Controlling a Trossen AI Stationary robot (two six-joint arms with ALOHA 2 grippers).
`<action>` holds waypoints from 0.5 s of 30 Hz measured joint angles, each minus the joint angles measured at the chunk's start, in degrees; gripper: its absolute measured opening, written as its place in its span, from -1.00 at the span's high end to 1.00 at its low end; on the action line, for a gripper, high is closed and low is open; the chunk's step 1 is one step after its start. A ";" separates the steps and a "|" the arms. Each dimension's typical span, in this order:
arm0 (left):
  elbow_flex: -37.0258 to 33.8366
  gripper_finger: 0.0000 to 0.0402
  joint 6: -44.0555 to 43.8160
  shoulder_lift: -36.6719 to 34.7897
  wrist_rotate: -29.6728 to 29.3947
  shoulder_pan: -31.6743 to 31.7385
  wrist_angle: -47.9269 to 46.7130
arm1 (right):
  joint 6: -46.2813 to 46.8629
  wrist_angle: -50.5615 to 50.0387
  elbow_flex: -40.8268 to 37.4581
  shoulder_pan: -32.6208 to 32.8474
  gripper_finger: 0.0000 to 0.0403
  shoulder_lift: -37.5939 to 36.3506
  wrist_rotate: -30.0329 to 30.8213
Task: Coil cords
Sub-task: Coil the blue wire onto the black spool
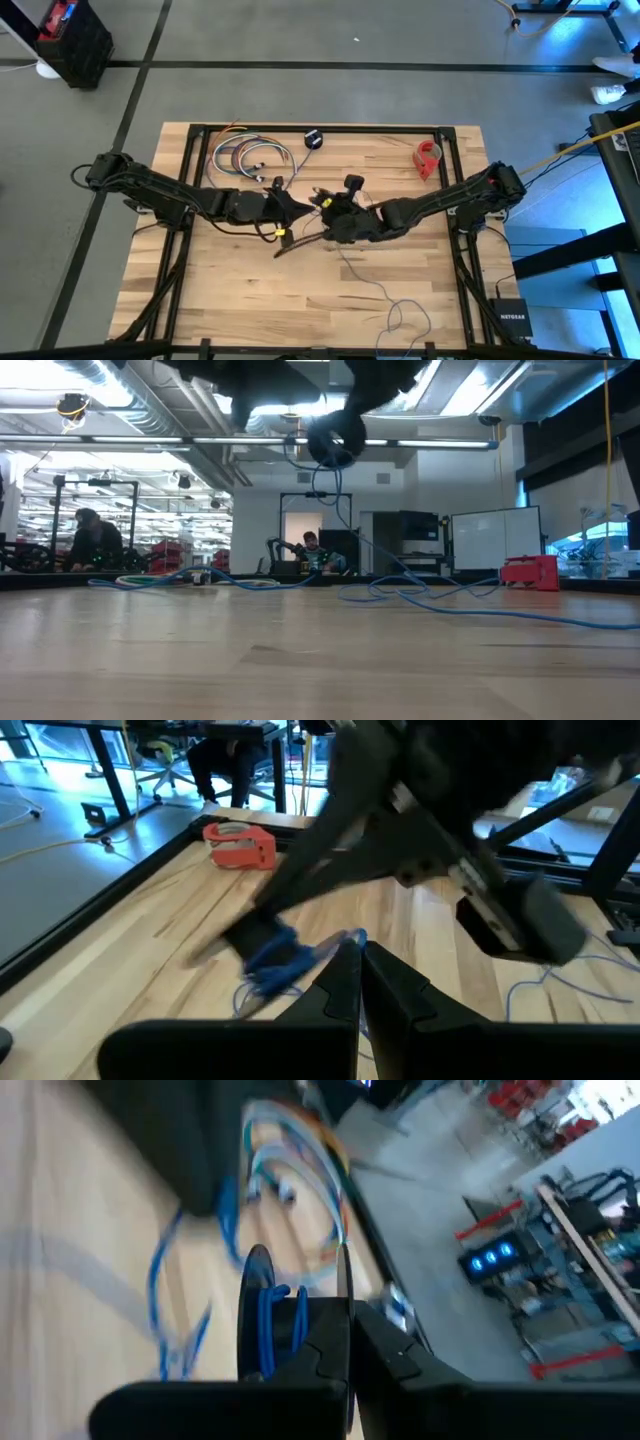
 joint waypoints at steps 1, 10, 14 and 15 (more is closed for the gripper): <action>0.00 1.00 -0.04 0.21 0.09 0.00 0.44 | -1.09 1.78 0.00 -0.17 0.98 -0.21 0.05; 0.09 1.00 0.15 2.67 1.47 0.00 6.47 | -11.20 19.05 0.02 -0.18 0.98 -0.22 -0.32; 0.11 1.00 0.57 3.17 0.92 0.00 7.60 | -15.75 23.60 -0.08 -0.09 0.98 -0.62 0.24; 0.11 1.00 0.58 3.17 0.81 0.06 7.58 | -16.26 24.43 -0.09 0.09 0.98 -0.78 0.16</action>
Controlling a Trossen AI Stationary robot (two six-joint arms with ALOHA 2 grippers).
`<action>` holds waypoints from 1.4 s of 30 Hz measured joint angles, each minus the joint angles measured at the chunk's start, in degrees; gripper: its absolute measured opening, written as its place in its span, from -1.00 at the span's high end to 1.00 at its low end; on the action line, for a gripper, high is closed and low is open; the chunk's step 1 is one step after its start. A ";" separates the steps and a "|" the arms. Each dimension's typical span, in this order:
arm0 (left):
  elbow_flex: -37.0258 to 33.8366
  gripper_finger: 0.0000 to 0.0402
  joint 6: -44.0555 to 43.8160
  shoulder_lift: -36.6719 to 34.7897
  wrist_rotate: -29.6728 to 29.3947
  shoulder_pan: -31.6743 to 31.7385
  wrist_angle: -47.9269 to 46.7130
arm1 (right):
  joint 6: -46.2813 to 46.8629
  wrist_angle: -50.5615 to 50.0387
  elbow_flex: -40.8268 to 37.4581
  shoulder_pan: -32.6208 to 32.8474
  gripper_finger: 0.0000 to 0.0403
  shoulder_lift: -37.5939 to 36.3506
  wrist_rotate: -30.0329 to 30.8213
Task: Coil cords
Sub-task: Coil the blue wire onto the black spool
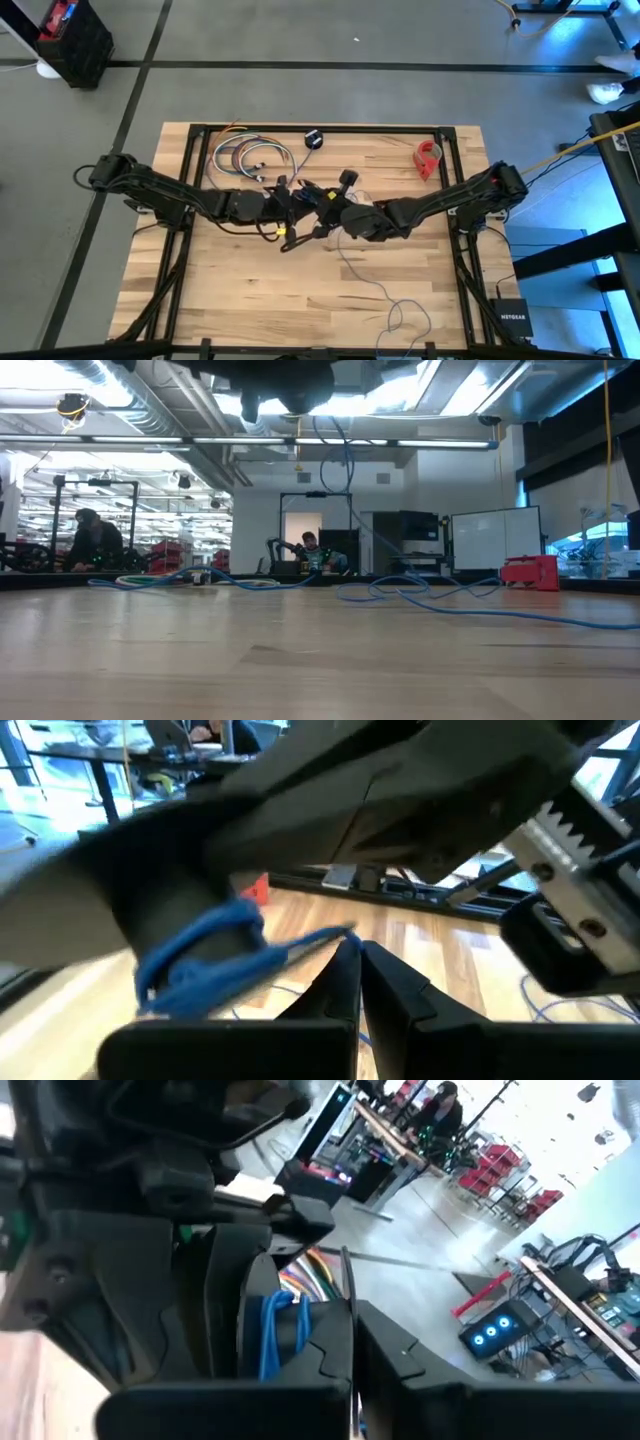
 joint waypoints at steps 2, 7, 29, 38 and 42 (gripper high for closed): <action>0.08 1.00 0.10 0.00 0.18 0.07 0.12 | -0.58 1.35 -0.04 0.21 0.98 -0.89 -0.29; 0.22 1.00 0.83 -0.02 0.67 0.06 0.76 | -1.34 3.10 -0.02 0.95 0.98 -3.53 -2.23; -0.22 1.00 9.53 0.22 0.28 -2.24 12.97 | -3.15 4.01 0.35 0.94 0.98 -5.93 -2.02; -0.22 1.00 20.41 0.28 -11.50 -2.68 17.24 | -4.54 4.60 0.46 0.80 0.98 -6.08 1.76; -0.12 1.00 18.28 1.30 -11.88 -2.67 16.11 | -5.68 5.75 0.35 0.80 0.98 -5.99 1.20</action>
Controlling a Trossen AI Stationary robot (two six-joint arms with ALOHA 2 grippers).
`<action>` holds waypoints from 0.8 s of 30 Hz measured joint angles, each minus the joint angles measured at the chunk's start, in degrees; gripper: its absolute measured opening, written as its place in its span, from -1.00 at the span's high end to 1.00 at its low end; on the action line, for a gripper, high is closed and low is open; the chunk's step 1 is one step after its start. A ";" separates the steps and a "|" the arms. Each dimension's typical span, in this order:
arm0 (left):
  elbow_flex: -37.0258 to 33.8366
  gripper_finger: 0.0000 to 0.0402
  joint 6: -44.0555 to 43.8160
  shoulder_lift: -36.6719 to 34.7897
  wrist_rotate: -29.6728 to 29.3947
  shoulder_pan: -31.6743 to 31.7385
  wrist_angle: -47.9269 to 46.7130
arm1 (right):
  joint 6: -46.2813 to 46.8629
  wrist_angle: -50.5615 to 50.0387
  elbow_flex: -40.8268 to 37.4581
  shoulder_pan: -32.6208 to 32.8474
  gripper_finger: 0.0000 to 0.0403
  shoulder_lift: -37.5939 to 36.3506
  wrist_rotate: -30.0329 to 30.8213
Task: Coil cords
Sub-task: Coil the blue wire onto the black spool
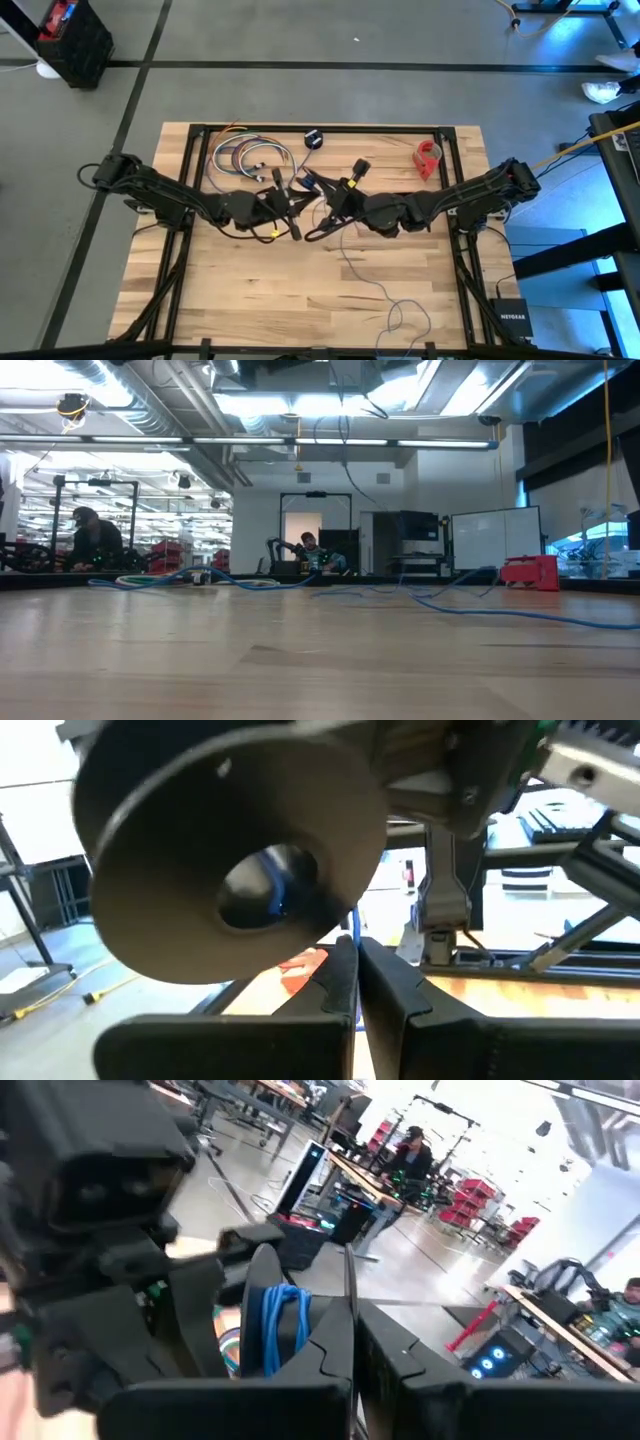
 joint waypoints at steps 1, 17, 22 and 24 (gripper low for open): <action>0.06 1.00 -0.79 0.43 -0.06 0.14 0.11 | -0.60 0.63 -0.04 0.00 0.98 0.04 -0.40; 0.23 1.00 -2.56 1.31 0.43 0.46 0.37 | -3.75 2.40 2.30 0.07 0.98 0.30 -3.06; 0.14 1.00 -0.86 1.39 0.42 0.46 1.64 | -2.09 -0.92 2.49 0.07 0.98 0.30 -2.14; 0.10 0.96 -0.79 1.43 0.44 0.46 1.45 | -1.78 -1.78 2.49 0.07 0.98 0.30 -2.12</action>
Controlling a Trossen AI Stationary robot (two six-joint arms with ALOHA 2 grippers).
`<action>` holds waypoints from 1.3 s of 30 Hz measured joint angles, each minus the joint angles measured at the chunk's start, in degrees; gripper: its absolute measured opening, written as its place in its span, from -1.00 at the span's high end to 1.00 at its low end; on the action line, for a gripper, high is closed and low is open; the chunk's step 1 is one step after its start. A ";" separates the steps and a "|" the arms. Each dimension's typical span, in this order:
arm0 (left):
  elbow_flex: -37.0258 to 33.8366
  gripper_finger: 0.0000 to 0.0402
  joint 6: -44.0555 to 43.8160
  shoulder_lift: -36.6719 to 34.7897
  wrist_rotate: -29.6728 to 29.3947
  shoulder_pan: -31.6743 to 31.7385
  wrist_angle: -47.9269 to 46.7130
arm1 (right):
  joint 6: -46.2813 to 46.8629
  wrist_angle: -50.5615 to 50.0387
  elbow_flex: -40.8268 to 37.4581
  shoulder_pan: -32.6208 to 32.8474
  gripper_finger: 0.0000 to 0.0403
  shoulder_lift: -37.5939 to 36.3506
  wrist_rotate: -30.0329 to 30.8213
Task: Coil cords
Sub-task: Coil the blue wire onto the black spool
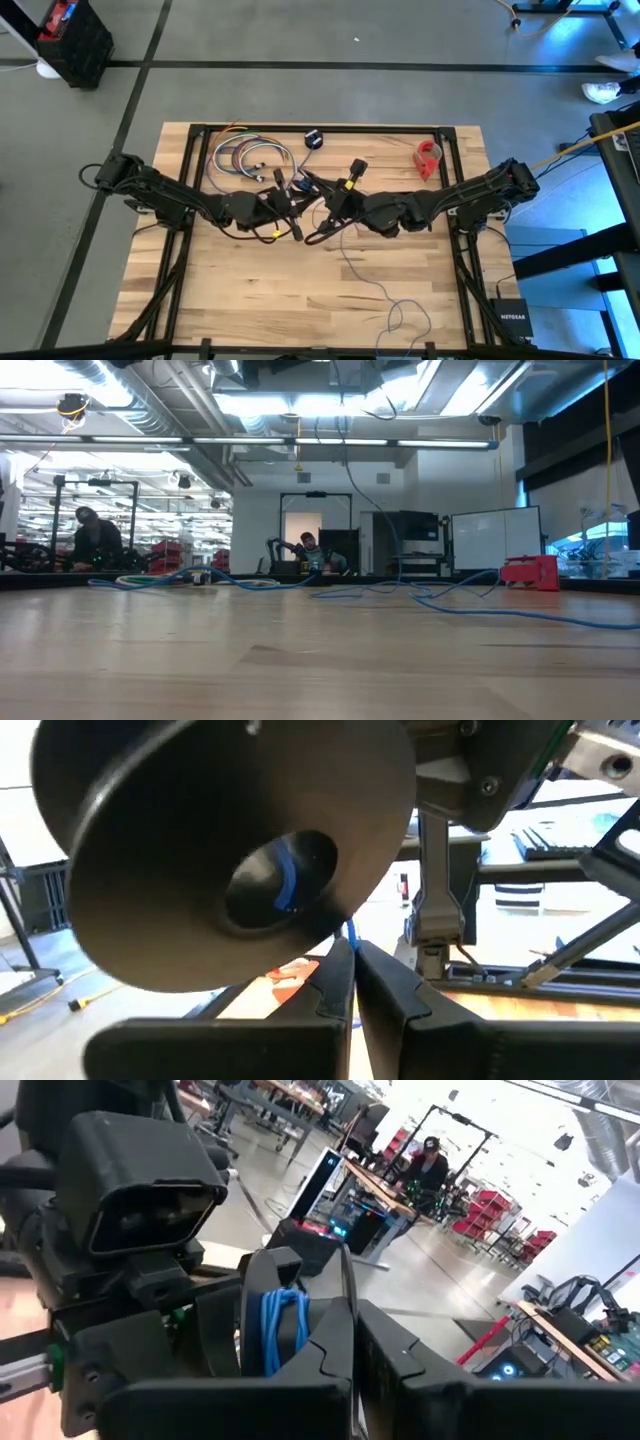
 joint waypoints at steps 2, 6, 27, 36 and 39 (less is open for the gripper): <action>-0.26 0.89 0.12 0.05 -0.02 0.00 -1.07 | 0.13 0.93 0.33 0.00 0.98 -0.11 -0.04; -0.31 0.71 0.06 0.15 0.06 0.00 -1.44 | 0.22 0.82 0.45 0.00 0.98 -0.50 0.28; -0.09 0.49 0.24 -0.04 0.00 0.00 -12.19 | -0.15 -0.26 0.11 0.07 0.98 -0.20 -0.14; -0.03 0.49 2.68 -0.07 4.64 0.11 -16.17 | -0.24 -0.31 0.09 0.07 0.98 -0.17 -0.27; 0.00 0.49 4.93 -0.03 5.28 0.45 -15.70 | -0.24 -0.33 0.09 0.07 0.98 -0.15 -0.29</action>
